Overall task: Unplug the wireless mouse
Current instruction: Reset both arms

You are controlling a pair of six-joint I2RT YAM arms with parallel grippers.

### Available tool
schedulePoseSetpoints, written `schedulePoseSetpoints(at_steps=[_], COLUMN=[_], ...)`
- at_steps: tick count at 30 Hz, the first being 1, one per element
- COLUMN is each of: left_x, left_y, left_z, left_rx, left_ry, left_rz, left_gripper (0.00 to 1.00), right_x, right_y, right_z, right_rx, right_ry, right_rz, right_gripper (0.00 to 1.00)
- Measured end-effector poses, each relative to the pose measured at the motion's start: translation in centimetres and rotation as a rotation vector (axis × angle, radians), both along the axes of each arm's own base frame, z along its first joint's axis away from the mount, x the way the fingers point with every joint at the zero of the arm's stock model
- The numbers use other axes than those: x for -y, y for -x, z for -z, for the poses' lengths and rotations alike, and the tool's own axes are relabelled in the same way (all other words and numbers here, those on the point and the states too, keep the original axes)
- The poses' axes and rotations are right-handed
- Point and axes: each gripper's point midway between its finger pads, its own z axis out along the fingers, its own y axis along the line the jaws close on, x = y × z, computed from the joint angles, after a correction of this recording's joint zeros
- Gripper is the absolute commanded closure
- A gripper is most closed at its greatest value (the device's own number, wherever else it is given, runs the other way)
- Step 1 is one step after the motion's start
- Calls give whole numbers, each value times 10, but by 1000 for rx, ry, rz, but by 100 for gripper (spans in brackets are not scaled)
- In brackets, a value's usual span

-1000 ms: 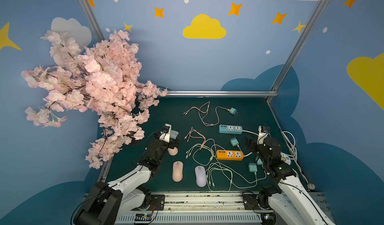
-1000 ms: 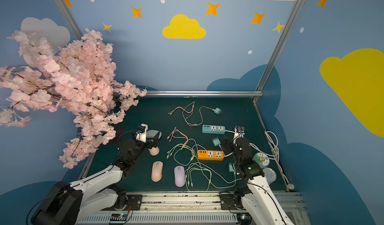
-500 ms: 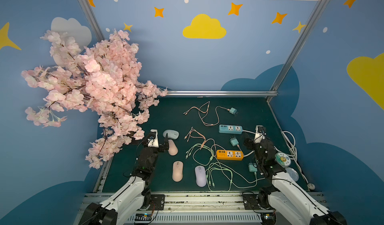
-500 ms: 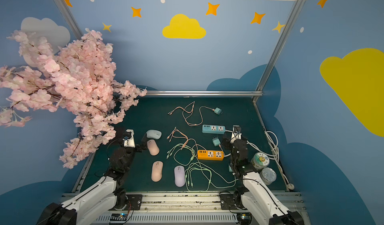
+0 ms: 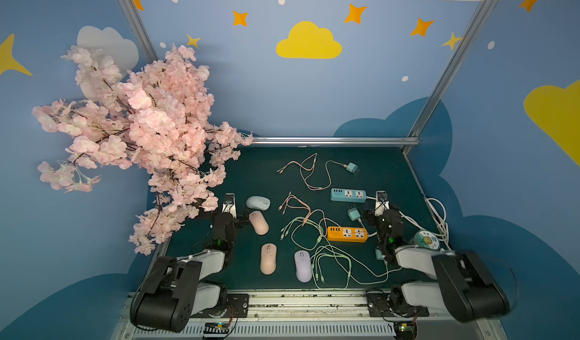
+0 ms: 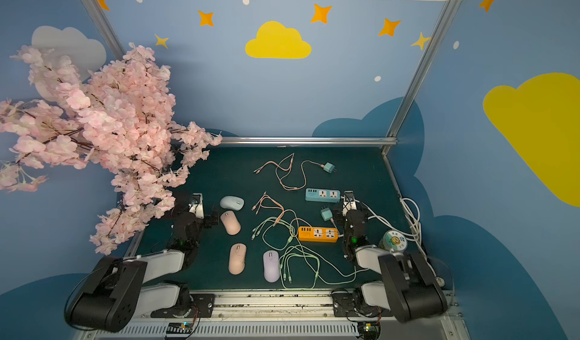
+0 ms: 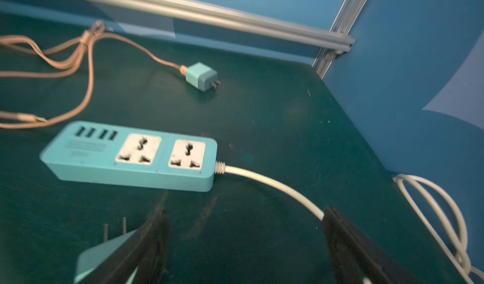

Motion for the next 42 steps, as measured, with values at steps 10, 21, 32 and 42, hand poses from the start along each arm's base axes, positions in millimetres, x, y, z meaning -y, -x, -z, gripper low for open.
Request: schedulePoseSetpoints(at_steps=[10,21,32,42], left_x=[-11,-8,25,18], left_y=[-46,-43,-36,-45], left_z=[14,22,22,18], left_rx=[-37,-81,-86,-93], left_ry=[93,104,108,130], left_rz=[-10,-3,206,185], left_gripper=[0,0,0,0], right_x=[39,32,-10,-5], right_y=[-42,-39,-12,-36], right_z=[-16,-3,12,-5], right_rx=[39,-15,-47,-31], right_ry=[-131,-183,-206,-210], right_rz=[96,63,-229,-186], right_gripper=[2,2,3,2])
